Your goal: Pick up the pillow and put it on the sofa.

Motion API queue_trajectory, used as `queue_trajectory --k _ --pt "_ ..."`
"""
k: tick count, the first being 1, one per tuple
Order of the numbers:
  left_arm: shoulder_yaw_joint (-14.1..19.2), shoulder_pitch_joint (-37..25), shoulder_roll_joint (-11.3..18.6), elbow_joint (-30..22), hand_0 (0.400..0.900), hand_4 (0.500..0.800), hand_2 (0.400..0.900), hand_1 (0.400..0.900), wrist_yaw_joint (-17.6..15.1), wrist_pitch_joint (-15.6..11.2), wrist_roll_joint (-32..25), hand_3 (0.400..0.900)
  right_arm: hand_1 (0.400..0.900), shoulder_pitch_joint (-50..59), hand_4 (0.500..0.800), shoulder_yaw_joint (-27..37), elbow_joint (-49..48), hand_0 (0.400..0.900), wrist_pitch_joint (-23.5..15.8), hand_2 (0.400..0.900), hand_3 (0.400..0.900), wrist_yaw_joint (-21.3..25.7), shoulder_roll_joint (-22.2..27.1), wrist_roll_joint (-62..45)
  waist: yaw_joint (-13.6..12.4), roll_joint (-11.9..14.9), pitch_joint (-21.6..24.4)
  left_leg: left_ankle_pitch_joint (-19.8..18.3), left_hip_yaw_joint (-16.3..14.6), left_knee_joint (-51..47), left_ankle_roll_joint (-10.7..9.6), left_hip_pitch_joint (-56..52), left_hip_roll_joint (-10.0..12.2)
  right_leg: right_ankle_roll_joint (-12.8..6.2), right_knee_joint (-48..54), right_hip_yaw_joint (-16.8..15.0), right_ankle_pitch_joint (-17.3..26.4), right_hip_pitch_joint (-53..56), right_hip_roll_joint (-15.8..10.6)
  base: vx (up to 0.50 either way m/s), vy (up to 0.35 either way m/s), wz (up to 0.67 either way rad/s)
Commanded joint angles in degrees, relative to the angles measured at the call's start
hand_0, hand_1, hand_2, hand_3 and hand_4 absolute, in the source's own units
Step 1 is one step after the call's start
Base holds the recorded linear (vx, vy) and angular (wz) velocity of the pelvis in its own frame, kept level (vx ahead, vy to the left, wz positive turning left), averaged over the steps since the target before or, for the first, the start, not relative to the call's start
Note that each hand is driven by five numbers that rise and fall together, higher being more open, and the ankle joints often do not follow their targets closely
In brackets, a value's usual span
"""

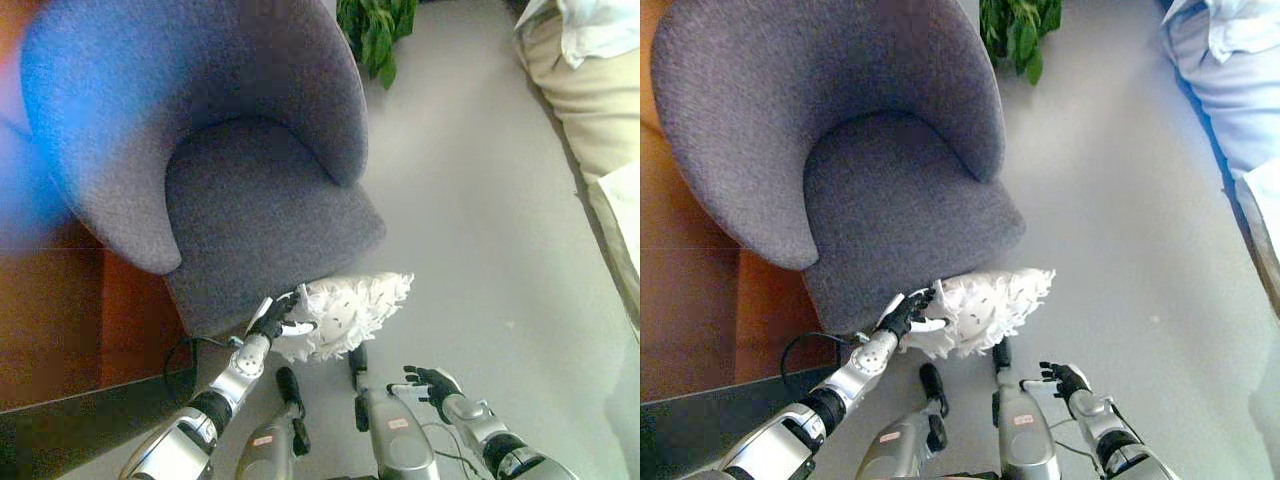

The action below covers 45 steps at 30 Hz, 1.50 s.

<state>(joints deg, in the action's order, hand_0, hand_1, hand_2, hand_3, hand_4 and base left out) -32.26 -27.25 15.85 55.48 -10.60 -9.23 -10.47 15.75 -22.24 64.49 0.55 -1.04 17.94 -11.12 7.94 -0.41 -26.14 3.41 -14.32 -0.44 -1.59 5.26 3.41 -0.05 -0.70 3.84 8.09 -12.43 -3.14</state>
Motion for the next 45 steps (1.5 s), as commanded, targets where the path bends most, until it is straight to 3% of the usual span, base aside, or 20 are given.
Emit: queue_trajectory --k 1,10,15,27,31,39,45 --pt "0.3 -5.3 1.3 0.1 0.900 0.800 0.900 0.900 -3.9 -3.3 -0.2 0.900 0.900 0.2 0.800 -3.1 -2.5 0.900 -0.5 0.900 0.900 1.3 2.1 -1.9 1.1 2.0 0.9 -6.3 0.8 9.9 -1.6 4.4 2.8 -6.48 -5.9 -1.7 -6.1 -2.1 -3.9 -0.04 -0.033 -0.06" --pt "-0.6 -9.9 2.0 0.7 0.900 0.800 0.900 0.900 -7.5 -3.1 1.5 0.900 0.900 2.4 0.800 -4.3 -3.6 0.900 -0.8 0.900 0.900 2.2 2.3 -4.0 1.5 2.2 -1.4 -5.5 0.7 10.3 -2.2 7.0 3.0 -6.14 -6.4 -1.5 -5.4 -5.0 -3.8 -0.05 -0.026 -0.01" --pt "-0.8 -11.3 1.9 1.1 0.900 0.800 0.900 0.900 -8.0 -3.4 1.9 0.900 0.900 3.2 0.800 -4.4 -3.7 0.900 -1.0 0.900 0.900 2.6 2.2 -4.5 1.5 2.2 -2.4 -5.3 0.8 10.5 -2.5 7.7 3.1 -6.09 -6.9 -1.2 -5.3 -5.7 -4.0 -0.04 -0.024 0.03" --pt "-1.2 -13.7 1.8 2.7 0.900 0.800 0.900 0.900 -6.2 -1.8 1.1 0.900 0.900 5.4 0.800 -5.1 -4.6 0.900 -0.7 0.900 0.900 3.7 1.9 -5.1 1.8 2.2 -3.7 -4.9 0.5 10.7 -2.7 9.4 3.1 -6.09 -7.6 -0.9 -4.9 -8.0 -4.2 -0.03 -0.007 0.01" --pt "-1.4 -14.2 1.5 3.8 0.900 0.800 0.900 0.900 -4.6 0.7 1.1 0.900 0.900 6.2 0.800 -5.5 -5.5 0.900 0.1 0.900 0.900 4.2 1.7 -5.2 1.9 2.3 -3.7 -4.6 0.1 10.6 -2.8 10.2 3.3 -6.20 -7.8 -0.9 -4.8 -9.0 -4.2 0.00 0.000 0.00" --pt "-1.5 -15.9 1.5 5.3 0.900 0.800 0.900 0.900 -4.2 0.7 0.6 0.900 0.900 8.3 0.800 -6.4 -6.7 0.900 0.7 0.900 0.900 5.2 1.5 -5.8 2.3 2.5 -3.7 -4.3 -0.6 11.3 -3.0 12.7 3.6 -6.24 -8.5 -1.3 -4.4 -11.9 -4.1 0.00 0.000 0.00" --pt "-1.3 -17.7 1.6 6.0 0.900 0.800 0.900 0.900 -3.8 2.3 0.5 0.900 0.900 9.9 0.800 -7.4 -8.8 0.900 1.2 0.900 0.900 6.3 1.4 -5.0 2.8 2.7 -3.7 -3.8 -1.1 11.9 -3.2 15.5 3.8 -6.27 -9.0 -1.7 -3.9 -14.9 -3.9 -0.02 -0.005 -0.04"
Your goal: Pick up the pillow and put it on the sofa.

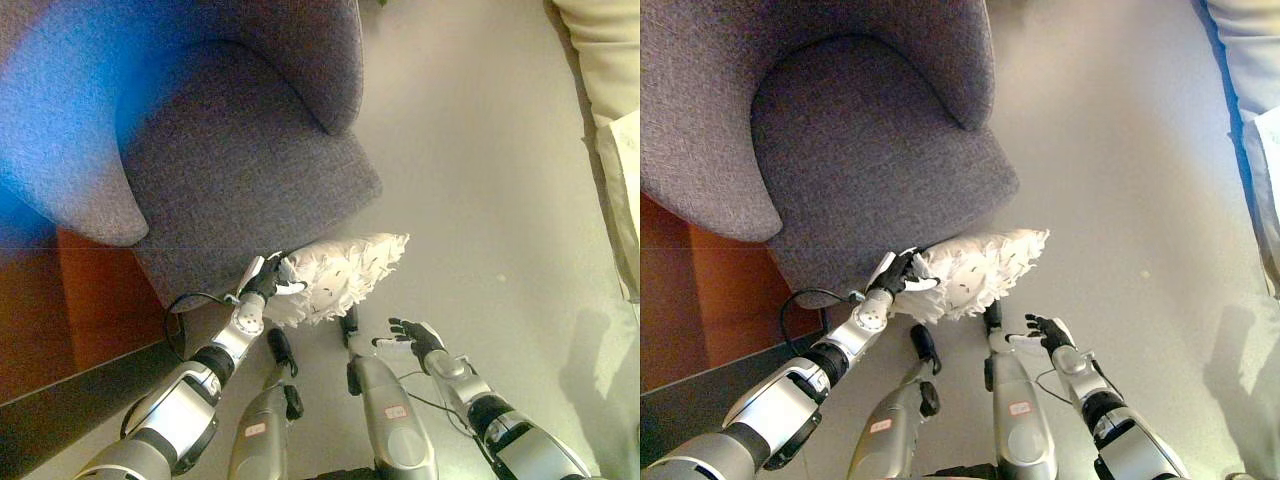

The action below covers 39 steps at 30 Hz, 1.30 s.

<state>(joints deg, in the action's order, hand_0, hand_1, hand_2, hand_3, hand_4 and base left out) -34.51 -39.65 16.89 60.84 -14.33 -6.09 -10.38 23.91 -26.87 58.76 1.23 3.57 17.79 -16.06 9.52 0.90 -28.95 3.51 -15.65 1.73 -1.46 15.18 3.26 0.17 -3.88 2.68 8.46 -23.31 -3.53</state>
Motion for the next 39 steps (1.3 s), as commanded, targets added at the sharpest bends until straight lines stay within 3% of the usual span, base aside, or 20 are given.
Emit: queue_trajectory --k 1,6,7,8,26,32,39 --pt "1.0 -5.6 0.7 1.0 0.900 0.800 0.900 0.900 0.2 -0.6 0.2 0.900 0.900 2.0 0.800 -3.0 -3.3 0.900 0.4 0.900 0.900 1.8 1.7 -0.2 1.3 1.4 -0.8 -3.8 0.2 9.9 -3.4 6.2 4.1 -6.50 -6.0 -0.6 -4.2 -4.6 -3.5 -0.02 -0.012 -0.04" --pt "1.0 -7.5 1.3 1.8 0.900 0.800 0.900 0.900 -0.1 -0.5 0.0 0.900 0.900 3.1 0.800 -4.0 -5.4 0.900 1.0 0.900 0.900 2.8 2.0 -0.8 1.8 1.7 -0.8 -3.4 -0.1 10.8 -3.7 9.1 4.4 -6.43 -6.6 -1.1 -3.8 -7.5 -3.2 -0.01 -0.005 -0.02" --pt "0.9 -7.8 1.4 2.1 0.631 0.639 0.631 0.631 0.1 -0.3 0.2 0.631 0.900 3.3 0.800 -4.1 -5.8 0.900 1.1 0.900 0.900 3.1 2.0 -0.9 1.9 1.8 -0.8 -3.2 -0.1 11.0 -3.7 9.8 4.5 -6.43 -6.8 -1.2 -3.7 -8.2 -3.1 0.00 0.000 0.00" --pt "0.9 -8.1 1.4 2.2 0.400 0.500 0.400 0.400 0.0 -0.7 0.7 0.400 0.900 3.5 0.800 -4.3 -6.3 0.900 1.4 0.900 0.900 3.3 2.1 -1.1 2.0 1.8 -0.8 -3.1 -0.1 11.1 -3.8 10.5 4.5 -6.40 -6.9 -1.2 -3.6 -8.8 -3.1 -0.03 -0.007 -0.03" --pt "0.8 -10.3 2.5 3.5 0.400 0.500 0.400 0.400 0.3 -1.6 1.5 0.400 0.900 3.1 0.800 -4.7 -7.0 0.900 0.4 0.900 0.900 3.1 2.7 -1.5 2.7 1.8 -0.8 -2.8 0.1 11.3 -4.0 11.8 4.8 -6.25 -7.3 -1.4 -3.6 -10.2 -3.0 0.00 0.000 -0.01" --pt "0.9 -9.5 2.6 1.4 0.400 0.500 0.400 0.400 1.2 -3.5 -0.1 0.400 0.900 1.9 0.800 -4.0 -5.7 0.900 0.4 0.900 0.900 2.7 2.4 -1.8 2.1 1.6 -0.8 -3.5 0.9 10.8 -3.8 8.7 4.3 -6.21 -7.1 -1.1 -4.4 -7.0 -3.2 0.01 0.005 0.01" --pt "1.0 -5.9 1.6 -2.6 0.400 0.500 0.400 0.400 1.8 -5.3 -1.1 0.400 0.900 -2.2 0.800 -0.9 2.2 0.900 0.6 0.900 0.900 -1.1 2.5 -0.7 1.1 0.7 -0.8 -4.8 2.6 8.9 -3.2 -0.7 3.3 -5.94 -5.0 0.1 -5.4 3.0 -3.8 0.06 0.038 0.08"
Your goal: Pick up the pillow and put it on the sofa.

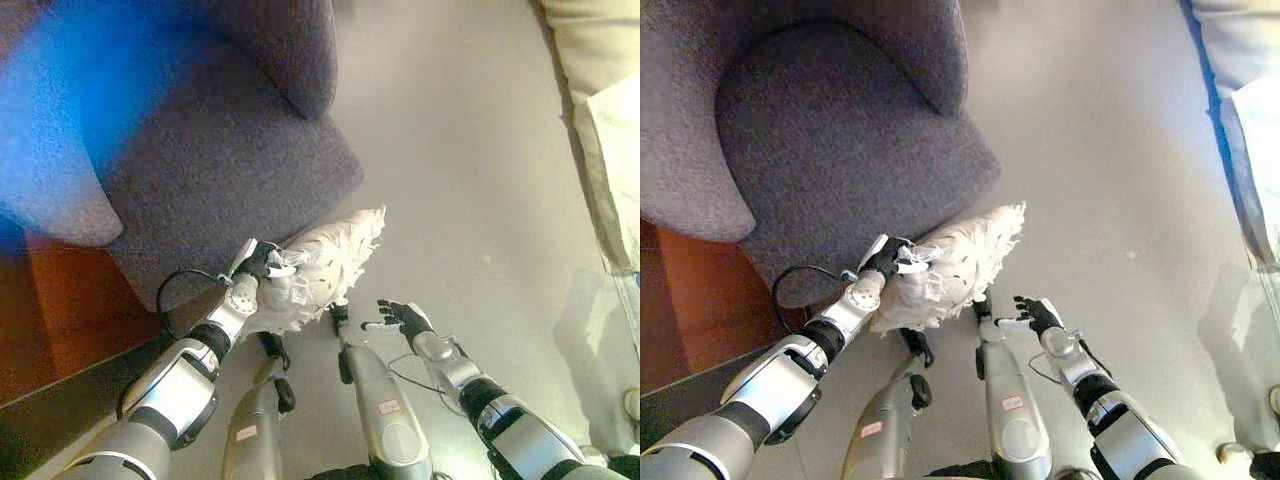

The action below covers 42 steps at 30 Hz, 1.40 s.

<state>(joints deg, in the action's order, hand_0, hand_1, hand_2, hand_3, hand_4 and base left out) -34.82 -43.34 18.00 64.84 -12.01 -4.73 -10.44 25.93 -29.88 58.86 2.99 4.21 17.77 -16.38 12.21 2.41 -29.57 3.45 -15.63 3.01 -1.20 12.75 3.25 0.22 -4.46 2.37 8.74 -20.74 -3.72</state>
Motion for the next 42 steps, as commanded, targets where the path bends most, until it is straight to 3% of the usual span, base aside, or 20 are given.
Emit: queue_trajectory --k 1,8,17,25,28,30,34,42 --pt "1.1 -1.1 0.3 -7.5 0.400 0.500 0.400 0.400 -0.4 -6.3 -0.8 0.400 0.900 -5.3 0.800 2.7 3.4 0.900 -1.3 0.900 0.900 -2.4 2.4 0.1 -1.7 -1.1 0.8 -4.8 2.8 7.1 -3.3 0.3 3.1 -5.98 -3.9 0.5 -5.8 1.9 -3.6 0.10 0.054 0.12" --pt "1.1 3.7 0.9 -12.2 0.400 0.500 0.400 0.400 2.5 -5.4 -0.5 0.400 0.900 -12.1 0.800 5.2 7.1 0.900 -1.8 0.900 0.900 -5.6 2.4 2.2 -2.4 -2.1 7.4 -4.8 3.2 3.0 -2.8 -5.7 1.9 -6.26 -1.0 0.9 -6.5 8.7 -3.5 0.11 0.046 0.10" --pt "2.6 7.4 3.5 -23.4 0.400 0.500 0.400 0.400 6.3 -4.0 -5.2 0.400 0.900 -18.3 0.800 7.3 9.2 0.900 -1.6 0.900 0.900 -7.7 1.7 3.9 -3.9 -3.7 14.9 -4.9 4.3 -0.7 -2.4 -12.2 0.7 -6.34 1.9 2.5 -7.7 16.1 -3.3 0.11 0.055 0.09" --pt "4.2 6.6 8.0 -32.6 0.400 0.500 0.400 0.400 8.3 1.1 -8.7 0.400 0.900 -20.3 0.800 6.6 10.0 0.900 -0.1 0.900 0.900 -8.6 1.1 5.9 -5.7 -4.2 20.4 -5.6 5.7 -1.5 -1.9 -15.3 0.4 -5.94 2.4 3.8 -9.4 20.5 -3.1 0.11 0.029 0.06" --pt "5.0 4.8 10.0 -36.6 0.400 0.500 0.400 0.400 8.5 4.6 -10.5 0.400 0.900 -20.6 0.800 6.5 9.7 0.900 0.5 0.900 0.900 -9.0 1.3 6.2 -6.2 -4.3 22.1 -5.5 6.2 -2.0 -1.9 -16.2 0.4 -5.94 2.6 4.4 -9.8 21.8 -3.0 0.11 0.005 0.08" --pt "5.8 2.8 11.5 -38.7 0.400 0.500 0.400 0.400 8.0 7.4 -14.1 0.400 0.900 -20.5 0.800 6.3 9.4 0.900 1.2 0.900 0.900 -9.3 1.6 6.0 -6.3 -4.4 22.8 -5.5 6.6 -2.2 -1.8 -16.7 0.3 -5.92 2.7 4.5 -10.1 22.4 -3.0 0.10 0.005 0.06" --pt "9.3 -0.4 13.8 -40.7 0.400 0.500 0.400 0.400 4.3 10.2 -20.9 0.400 0.900 -20.9 0.800 6.7 9.6 0.900 1.4 0.900 0.900 -9.9 1.8 6.6 -6.5 -4.7 24.1 -5.8 6.7 -2.4 -1.7 -17.5 0.2 -5.91 2.8 4.9 -10.5 23.5 -2.9 0.09 0.002 0.02" --pt "18.7 -2.7 18.6 -37.1 0.400 0.500 0.400 0.400 -4.0 11.2 -28.6 0.400 0.900 -23.5 0.800 8.4 12.0 0.900 2.1 0.900 0.900 -11.2 1.8 8.0 -6.7 -5.2 25.9 -6.3 7.9 -2.6 -1.5 -18.5 -0.5 -5.57 3.2 5.0 -11.3 25.0 -2.6 0.08 0.001 0.03"
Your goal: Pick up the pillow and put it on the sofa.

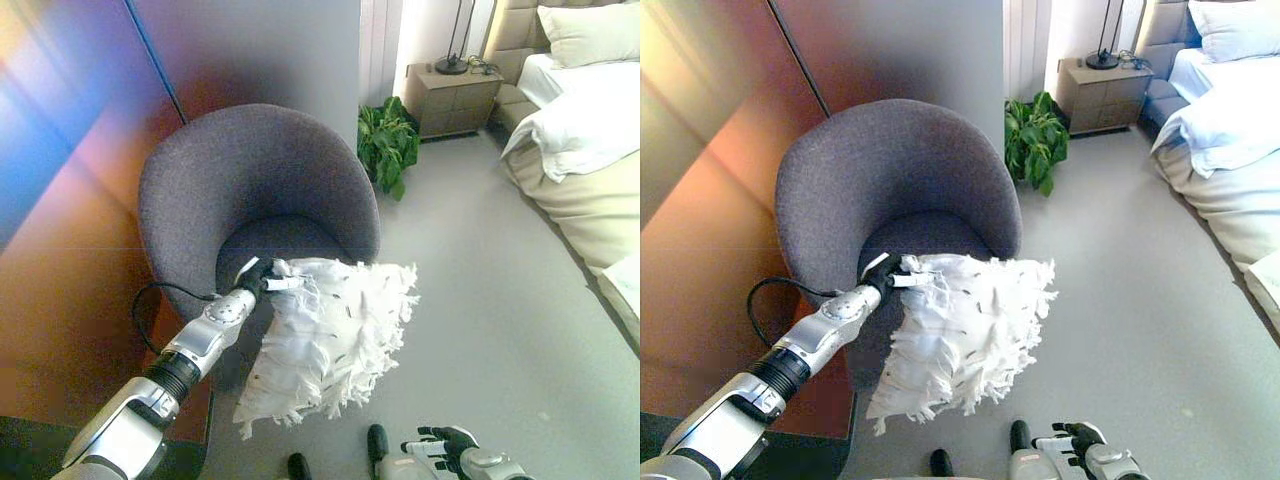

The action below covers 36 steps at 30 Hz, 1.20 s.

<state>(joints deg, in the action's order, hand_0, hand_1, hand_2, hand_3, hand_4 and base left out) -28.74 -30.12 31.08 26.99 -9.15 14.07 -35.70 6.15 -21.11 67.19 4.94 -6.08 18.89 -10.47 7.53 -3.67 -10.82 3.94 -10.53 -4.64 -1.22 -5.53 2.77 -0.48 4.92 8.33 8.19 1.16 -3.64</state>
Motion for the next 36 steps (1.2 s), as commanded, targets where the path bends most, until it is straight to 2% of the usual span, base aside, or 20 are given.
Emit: queue_trajectory --k 1,3,9,12,14,16,17,18,23,36 --pt "13.2 -16.1 6.3 1.5 0.400 0.500 0.400 0.400 -7.1 -7.3 -2.8 0.400 0.900 -4.0 0.800 -0.1 3.9 0.900 0.2 0.900 0.900 -1.0 0.8 2.2 -2.1 0.8 7.4 -6.7 3.0 5.0 -1.4 -0.3 -0.1 -4.83 -6.2 -0.9 -10.8 3.2 -2.6 0.08 0.007 0.05" --pt "14.1 -16.8 8.4 3.8 0.400 0.500 0.400 0.400 -7.4 -7.0 -2.2 0.400 0.900 -4.6 0.800 0.4 4.7 0.900 -0.3 0.900 0.900 -1.1 0.8 2.5 -2.2 0.6 7.8 -6.6 3.3 4.7 -1.4 -0.2 -0.3 -4.79 -6.0 -0.9 -10.8 3.4 -2.5 0.07 0.010 0.06" --pt "15.5 -21.6 16.7 12.9 0.400 0.500 0.400 0.400 -8.7 -9.8 -6.7 0.400 0.900 -6.3 0.800 1.9 6.1 0.900 -1.8 0.900 0.900 -1.4 1.8 2.8 -2.3 -0.1 8.6 -5.8 3.6 3.2 -1.5 -0.1 -0.5 -4.75 -5.5 -0.4 -10.8 3.6 -2.0 0.06 0.020 0.08" --pt "15.7 -23.1 18.4 15.8 0.400 0.500 0.400 0.400 -9.4 -8.8 -7.7 0.400 0.900 -6.7 0.800 2.5 6.7 0.900 -2.2 0.900 0.900 -1.5 1.9 3.1 -2.2 -0.3 8.9 -5.1 3.6 2.3 -1.7 0.1 -0.5 -4.78 -5.2 -0.1 -10.8 3.6 -1.7 0.06 0.022 0.08" --pt "15.3 -23.7 19.1 17.9 0.400 0.500 0.400 0.400 -7.3 -7.5 -7.3 0.400 0.900 -6.7 0.800 2.7 6.9 0.900 -2.3 0.900 0.900 -1.7 2.0 3.4 -2.2 -0.5 9.0 -5.0 3.5 2.0 -1.7 0.4 -0.6 -4.78 -5.2 0.0 -10.9 3.5 -1.7 0.05 0.023 0.08" --pt "14.9 -24.0 19.2 19.0 0.400 0.500 0.400 0.400 -6.7 -7.1 -6.0 0.400 0.900 -6.7 0.800 2.6 7.1 0.900 -2.4 0.900 0.900 -1.7 1.9 3.3 -2.3 -0.5 9.0 -5.0 3.5 1.9 -1.7 0.5 -0.7 -4.75 -5.2 0.1 -11.1 3.4 -1.7 0.04 0.028 0.06" --pt "14.7 -24.3 19.4 19.7 0.543 0.586 0.543 0.543 -6.4 -6.1 -5.5 0.543 0.900 -6.8 0.800 2.4 7.1 0.900 -2.6 0.900 0.900 -1.6 1.8 3.3 -2.2 -0.6 9.0 -5.0 3.5 1.7 -1.6 0.5 -0.9 -4.76 -5.3 0.2 -11.2 3.3 -1.7 0.04 0.037 0.04" --pt "14.6 -24.4 19.6 20.5 0.900 0.800 0.900 0.900 -6.0 -6.0 -4.8 0.900 0.900 -6.9 0.800 2.4 7.1 0.900 -2.8 0.900 0.900 -1.5 1.8 3.4 -2.2 -0.7 9.0 -5.0 3.5 1.6 -1.6 0.6 -1.0 -4.78 -5.3 0.2 -11.2 3.2 -1.7 0.04 0.045 0.04" --pt "13.5 -25.8 20.7 23.5 0.900 0.800 0.900 0.900 -6.4 -5.5 -3.4 0.900 0.900 -7.3 0.800 2.1 6.5 0.900 -3.1 0.900 0.900 -1.2 2.2 3.5 -1.6 -0.9 8.7 -4.9 3.2 1.0 -1.5 0.7 -1.3 -5.00 -5.0 -0.2 -11.1 2.8 -1.6 0.02 0.021 0.01" --pt "12.7 -28.4 22.3 26.1 0.900 0.800 0.900 0.900 -6.1 -5.7 -3.1 0.900 0.900 -7.7 0.800 2.1 6.3 0.900 -3.2 0.900 0.900 -1.3 2.8 3.2 -1.0 -1.0 7.7 -4.8 2.4 0.9 -1.5 1.0 -1.4 -5.34 -5.0 -0.5 -11.0 2.4 -1.6 0.00 0.000 0.00"
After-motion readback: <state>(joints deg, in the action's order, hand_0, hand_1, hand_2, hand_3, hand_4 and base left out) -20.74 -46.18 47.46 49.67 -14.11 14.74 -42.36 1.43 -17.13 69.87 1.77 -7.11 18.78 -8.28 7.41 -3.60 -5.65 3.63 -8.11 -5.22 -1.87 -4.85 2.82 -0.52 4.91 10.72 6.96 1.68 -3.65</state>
